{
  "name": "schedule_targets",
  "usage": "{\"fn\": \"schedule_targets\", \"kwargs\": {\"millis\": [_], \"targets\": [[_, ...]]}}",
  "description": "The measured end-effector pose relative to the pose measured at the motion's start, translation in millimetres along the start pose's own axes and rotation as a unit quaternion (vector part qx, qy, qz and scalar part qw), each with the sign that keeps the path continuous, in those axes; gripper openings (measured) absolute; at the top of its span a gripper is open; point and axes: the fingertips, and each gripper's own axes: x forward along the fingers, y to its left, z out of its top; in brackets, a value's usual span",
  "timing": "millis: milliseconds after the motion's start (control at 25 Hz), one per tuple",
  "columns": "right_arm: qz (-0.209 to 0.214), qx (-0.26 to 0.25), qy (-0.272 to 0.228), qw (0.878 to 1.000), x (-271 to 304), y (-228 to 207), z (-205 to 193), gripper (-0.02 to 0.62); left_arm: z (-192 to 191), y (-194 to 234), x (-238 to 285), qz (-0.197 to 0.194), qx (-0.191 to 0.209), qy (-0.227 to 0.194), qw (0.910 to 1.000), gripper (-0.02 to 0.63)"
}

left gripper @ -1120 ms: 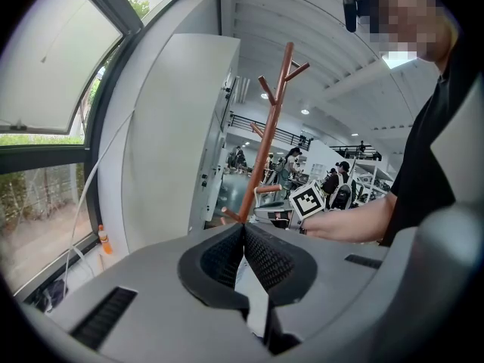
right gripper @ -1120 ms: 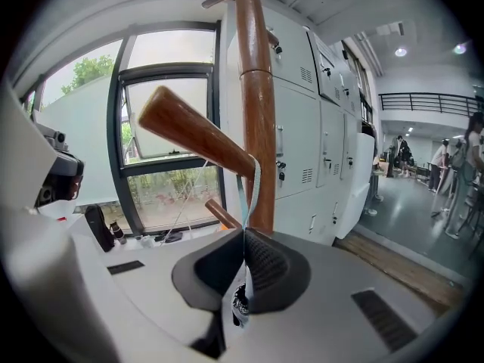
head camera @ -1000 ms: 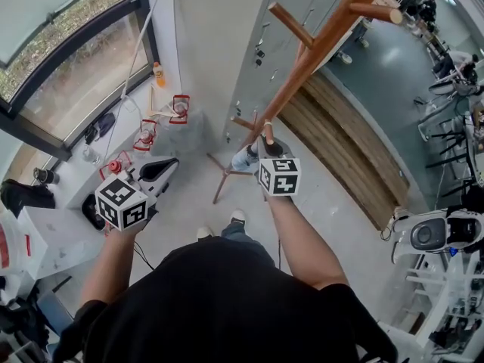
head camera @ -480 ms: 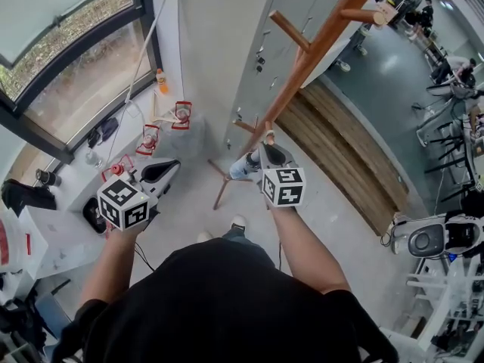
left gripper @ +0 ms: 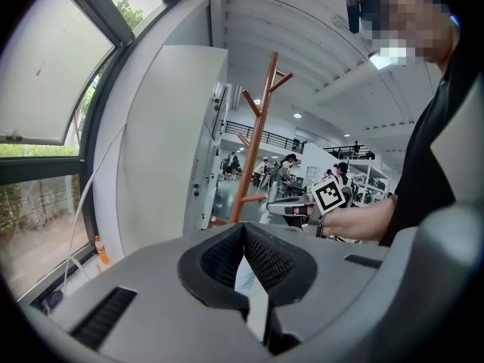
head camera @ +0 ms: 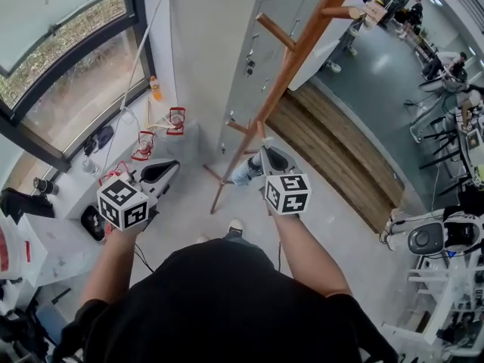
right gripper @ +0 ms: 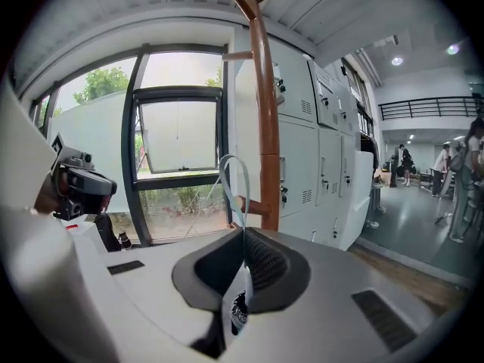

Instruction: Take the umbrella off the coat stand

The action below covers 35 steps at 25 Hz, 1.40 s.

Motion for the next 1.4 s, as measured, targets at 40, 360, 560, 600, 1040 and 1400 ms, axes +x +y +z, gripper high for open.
{"fn": "schedule_targets", "kwargs": {"millis": [40,360,560,600,1040,1400], "targets": [[0.0,0.0,-0.002,1.0,-4,0,2,0.015,1,-1,0,-0.002,0.001,-0.001,1.0,0.021],[-0.01,0.009,-0.022,1.0,-34,-13,12,0.015,13,-13,9,-0.016,0.012,-0.009,0.9998,0.021],[-0.017,0.017,-0.028,0.999,-52,-23,10,0.015,18,-20,14,-0.022,0.019,-0.008,0.9995,0.021],[-0.018,0.019,-0.029,0.999,-55,-25,9,0.015,18,-22,16,-0.024,0.02,-0.008,0.9995,0.021],[-0.054,0.037,-0.045,0.997,-100,-61,2,0.015,28,-40,31,-0.039,0.027,-0.01,0.9988,0.021],[-0.074,0.053,-0.055,0.994,-125,-78,-7,0.015,29,-61,47,-0.058,0.039,-0.001,0.9976,0.021]]}}
